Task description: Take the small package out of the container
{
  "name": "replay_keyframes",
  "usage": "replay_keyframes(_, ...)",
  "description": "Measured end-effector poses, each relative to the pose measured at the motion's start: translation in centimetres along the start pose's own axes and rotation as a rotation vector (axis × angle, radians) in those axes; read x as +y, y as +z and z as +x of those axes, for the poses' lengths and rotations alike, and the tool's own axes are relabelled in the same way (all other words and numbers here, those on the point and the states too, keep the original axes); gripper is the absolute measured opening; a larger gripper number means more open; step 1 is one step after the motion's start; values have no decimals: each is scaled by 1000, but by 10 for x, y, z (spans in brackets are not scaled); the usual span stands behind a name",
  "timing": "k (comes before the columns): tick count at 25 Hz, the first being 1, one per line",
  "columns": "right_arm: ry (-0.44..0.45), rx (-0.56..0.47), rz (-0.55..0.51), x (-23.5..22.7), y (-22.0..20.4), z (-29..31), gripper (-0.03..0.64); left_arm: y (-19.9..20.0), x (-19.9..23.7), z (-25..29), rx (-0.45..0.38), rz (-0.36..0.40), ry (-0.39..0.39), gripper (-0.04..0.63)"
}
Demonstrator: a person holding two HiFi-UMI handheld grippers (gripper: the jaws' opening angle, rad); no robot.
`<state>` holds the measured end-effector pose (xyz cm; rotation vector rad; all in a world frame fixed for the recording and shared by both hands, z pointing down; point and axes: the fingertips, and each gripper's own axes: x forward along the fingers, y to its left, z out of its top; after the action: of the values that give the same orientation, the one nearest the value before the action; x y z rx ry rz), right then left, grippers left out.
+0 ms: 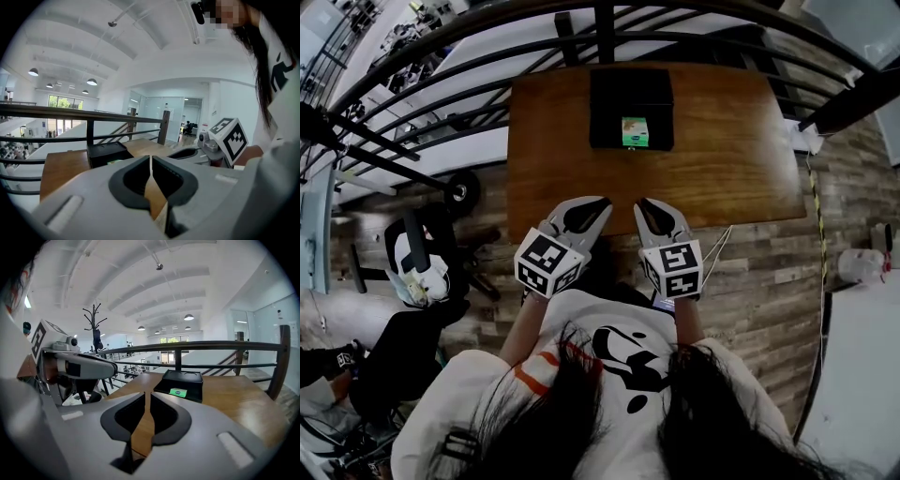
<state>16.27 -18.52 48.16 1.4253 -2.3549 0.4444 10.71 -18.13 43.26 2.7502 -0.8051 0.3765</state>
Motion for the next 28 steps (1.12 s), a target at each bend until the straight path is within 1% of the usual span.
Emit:
replay_keyframes(7, -1, 33, -19, -13, 21, 39, 64, 16, 41, 22, 1, -2, -25, 0)
replay_keyframes(10, 6, 58, -57, -11, 23, 51, 102, 21, 53, 27, -4, 2, -43, 0)
replay_keyframes(14, -9, 85, -88, -17, 26, 67, 107, 26, 69, 37, -7, 1, -62, 0)
replay_keyframes(18, -25, 111, -94, -24, 24, 85, 106, 28, 87, 46, -9, -4, -81, 0)
replay_keyframes(23, -23, 157, -102, -28, 22, 106, 106, 32, 104, 59, -15, -6, -113, 0)
replay_keyframes(28, -32, 198, -147, -32, 16, 127, 113, 33, 119, 67, -16, -7, -140, 0)
